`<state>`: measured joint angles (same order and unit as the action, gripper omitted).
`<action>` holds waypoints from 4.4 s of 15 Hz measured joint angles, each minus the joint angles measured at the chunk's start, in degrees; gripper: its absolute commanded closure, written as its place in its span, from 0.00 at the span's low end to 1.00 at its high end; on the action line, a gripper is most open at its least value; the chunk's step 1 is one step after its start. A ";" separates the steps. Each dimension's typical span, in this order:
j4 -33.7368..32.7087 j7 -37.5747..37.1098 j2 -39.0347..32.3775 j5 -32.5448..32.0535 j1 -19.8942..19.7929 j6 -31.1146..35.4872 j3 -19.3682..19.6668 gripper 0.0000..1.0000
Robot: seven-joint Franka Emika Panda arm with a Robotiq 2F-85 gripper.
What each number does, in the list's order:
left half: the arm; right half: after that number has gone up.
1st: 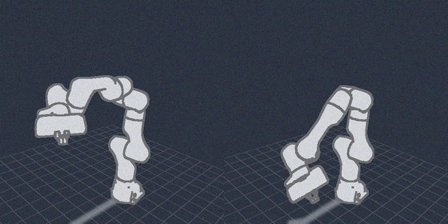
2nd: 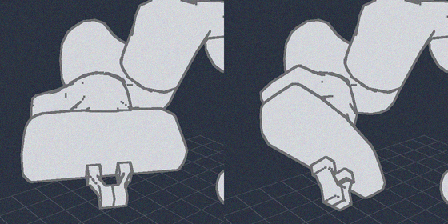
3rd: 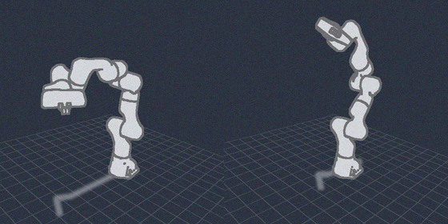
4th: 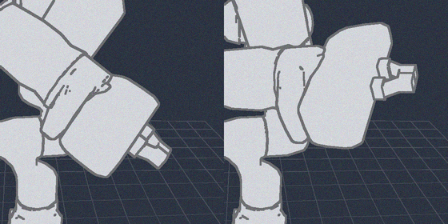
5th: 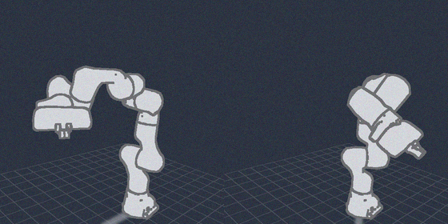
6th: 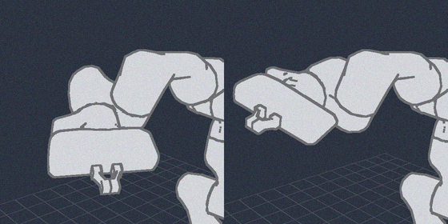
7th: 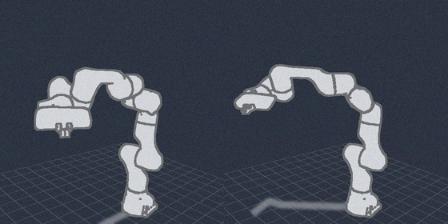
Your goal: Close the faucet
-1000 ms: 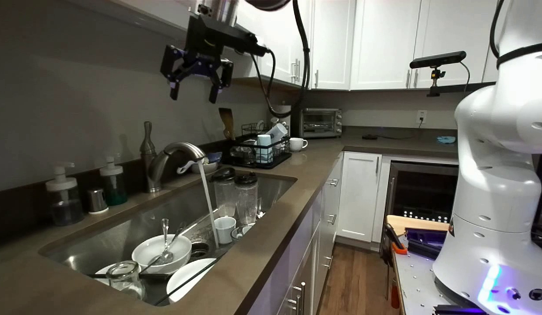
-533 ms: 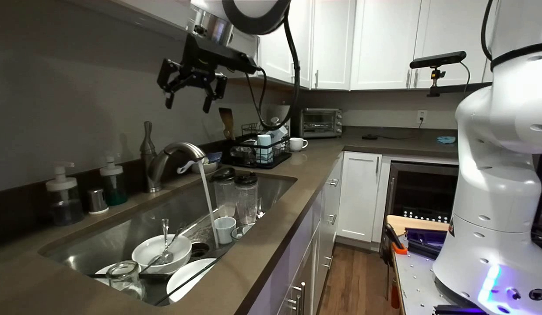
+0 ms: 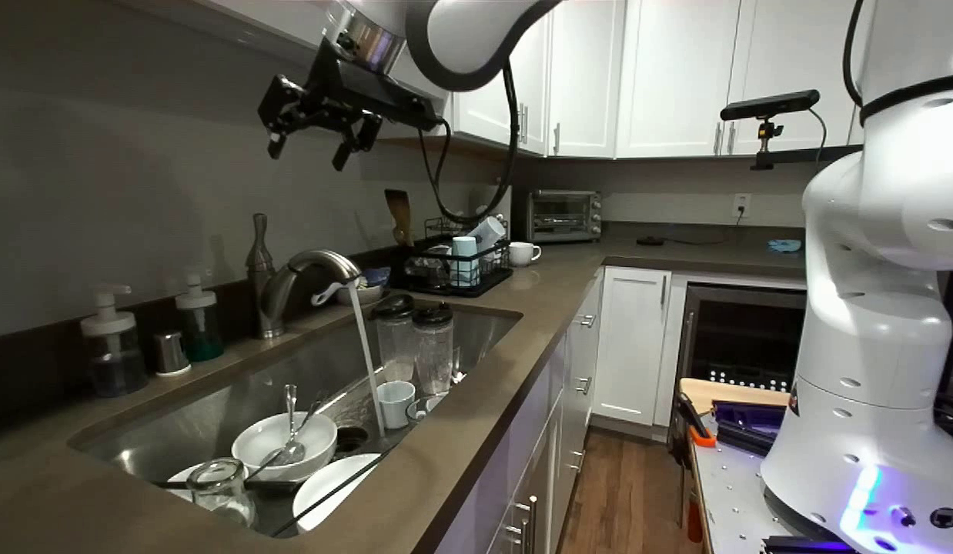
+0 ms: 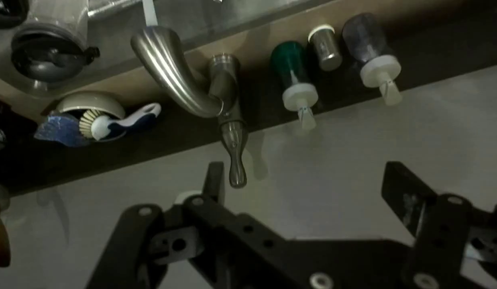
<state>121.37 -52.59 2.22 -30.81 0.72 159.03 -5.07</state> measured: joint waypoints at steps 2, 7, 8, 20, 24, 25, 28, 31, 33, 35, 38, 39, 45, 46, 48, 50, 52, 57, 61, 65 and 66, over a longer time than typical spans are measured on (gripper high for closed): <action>-0.83 -2.98 -0.81 -5.40 -0.92 3.04 1.03 0.00; -4.66 -3.14 -6.19 -6.82 -1.46 4.27 2.92 0.00; -5.79 -3.12 -7.74 -6.82 -1.46 4.80 3.05 0.00; -16.29 -4.53 -17.29 -13.37 -0.27 7.99 7.29 0.00; -19.01 -10.67 -18.55 -21.38 2.30 8.04 11.40 0.00; -20.05 -11.82 -19.16 -22.41 2.70 8.04 12.12 0.00; -22.83 -13.22 -21.18 -22.84 3.21 8.13 13.16 0.10; -25.00 -14.09 -23.35 -22.84 3.27 8.40 13.57 0.01; -26.16 -14.99 -24.95 -22.84 3.27 8.90 13.81 0.00; -27.33 -15.74 -26.70 -22.84 3.27 9.56 14.05 0.00; -29.68 -15.94 -29.50 -22.73 3.12 10.31 14.20 0.00; -30.57 -15.94 -30.41 -22.71 3.09 10.40 14.20 0.00; -36.73 -15.94 -35.15 -22.71 2.88 10.42 14.44 0.26; -37.60 -15.92 -35.72 -22.71 2.78 10.42 14.51 0.29; -39.14 -15.90 -36.65 -22.71 2.46 10.42 14.58 0.36; -40.31 -15.90 -37.38 -22.71 2.22 10.42 14.77 0.51; -41.21 -15.90 -37.98 -22.71 1.97 10.42 14.85 0.64; -42.12 -15.90 -38.99 -22.65 1.68 10.42 14.64 0.97; -43.53 -15.68 -40.48 -21.54 1.47 10.42 13.51 1.00; -45.88 -15.16 -42.43 -20.80 0.66 10.42 11.87 0.97; -46.44 -15.04 -42.88 -20.75 0.37 10.42 11.52 0.98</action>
<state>74.93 -67.63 -40.66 -51.56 1.09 169.44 6.44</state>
